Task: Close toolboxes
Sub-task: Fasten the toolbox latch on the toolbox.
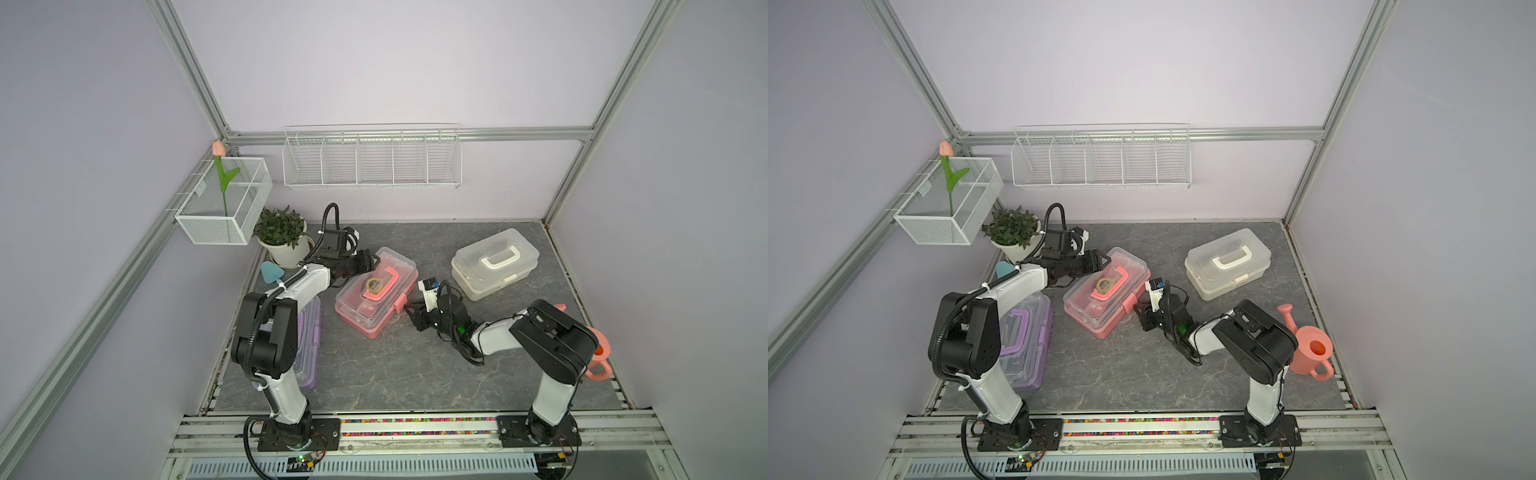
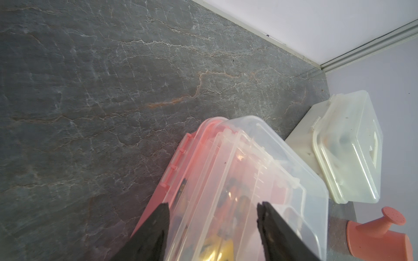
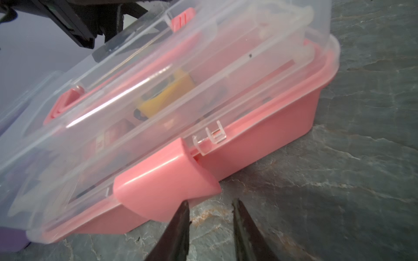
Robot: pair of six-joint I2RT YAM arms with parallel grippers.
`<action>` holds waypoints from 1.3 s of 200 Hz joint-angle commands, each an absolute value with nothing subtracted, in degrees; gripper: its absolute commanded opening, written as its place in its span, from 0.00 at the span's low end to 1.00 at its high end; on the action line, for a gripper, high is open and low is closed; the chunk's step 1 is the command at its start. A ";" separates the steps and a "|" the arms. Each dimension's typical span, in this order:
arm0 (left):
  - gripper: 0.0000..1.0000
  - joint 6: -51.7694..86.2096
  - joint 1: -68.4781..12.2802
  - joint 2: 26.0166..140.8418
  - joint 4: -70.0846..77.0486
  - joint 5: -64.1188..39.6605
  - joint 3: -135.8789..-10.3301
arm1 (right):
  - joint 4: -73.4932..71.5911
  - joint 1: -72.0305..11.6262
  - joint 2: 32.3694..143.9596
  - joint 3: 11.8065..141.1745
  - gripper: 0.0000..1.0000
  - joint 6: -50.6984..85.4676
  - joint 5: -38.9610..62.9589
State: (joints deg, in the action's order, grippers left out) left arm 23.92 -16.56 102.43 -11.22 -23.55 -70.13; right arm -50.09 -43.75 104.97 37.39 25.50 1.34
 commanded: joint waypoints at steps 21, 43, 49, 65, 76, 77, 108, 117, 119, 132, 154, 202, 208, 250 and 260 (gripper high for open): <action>0.64 24.44 -18.11 103.80 -19.47 -22.83 -67.06 | -53.48 -44.26 105.64 38.77 0.35 25.22 1.81; 0.64 24.44 -18.10 104.32 -19.33 -22.92 -67.05 | -53.37 -44.44 105.99 39.43 0.35 25.05 2.19; 0.64 24.49 -18.09 104.54 -19.25 -22.94 -67.02 | -53.36 -44.47 106.15 39.59 0.35 25.15 2.28; 0.64 24.69 -18.17 104.96 -18.78 -23.07 -66.59 | -53.69 -44.52 106.63 39.90 0.35 25.55 2.37; 0.63 24.79 -18.18 105.06 -18.51 -23.27 -66.15 | -53.87 -44.51 106.85 40.07 0.35 25.67 2.31; 0.63 24.79 -18.14 105.09 -18.53 -23.28 -66.12 | -53.87 -44.58 106.91 40.12 0.35 25.71 2.30; 0.63 25.22 -18.33 105.24 -17.64 -23.94 -64.82 | -53.72 -44.65 108.41 40.72 0.35 26.54 2.30; 0.63 25.35 -18.44 105.12 -17.57 -24.00 -64.52 | -54.23 -44.65 108.54 40.70 0.35 26.92 2.46; 0.63 25.37 -18.39 105.12 -17.44 -23.95 -64.47 | -54.34 -44.67 108.59 40.67 0.35 27.01 2.59; 0.63 25.51 -18.59 105.12 -17.26 -24.08 -64.17 | -54.74 -44.65 108.16 40.48 0.35 27.77 3.09; 0.63 25.57 -18.94 105.46 -17.14 -24.25 -63.80 | -54.59 -44.66 106.72 39.50 0.38 29.17 3.86; 0.63 25.97 -19.12 104.12 -17.70 -23.99 -61.24 | -54.39 -44.68 105.49 38.04 0.46 37.05 7.43; 0.62 25.93 -19.19 103.93 -17.73 -23.99 -60.95 | -54.48 -44.65 106.07 38.27 0.45 38.29 7.95; 0.63 26.50 -19.66 103.81 -17.45 -24.23 -60.14 | -61.57 -44.22 110.38 39.37 0.39 46.19 10.25; 0.63 26.54 -19.86 103.84 -17.50 -24.34 -59.96 | -62.93 -44.26 111.20 39.55 0.38 46.95 10.55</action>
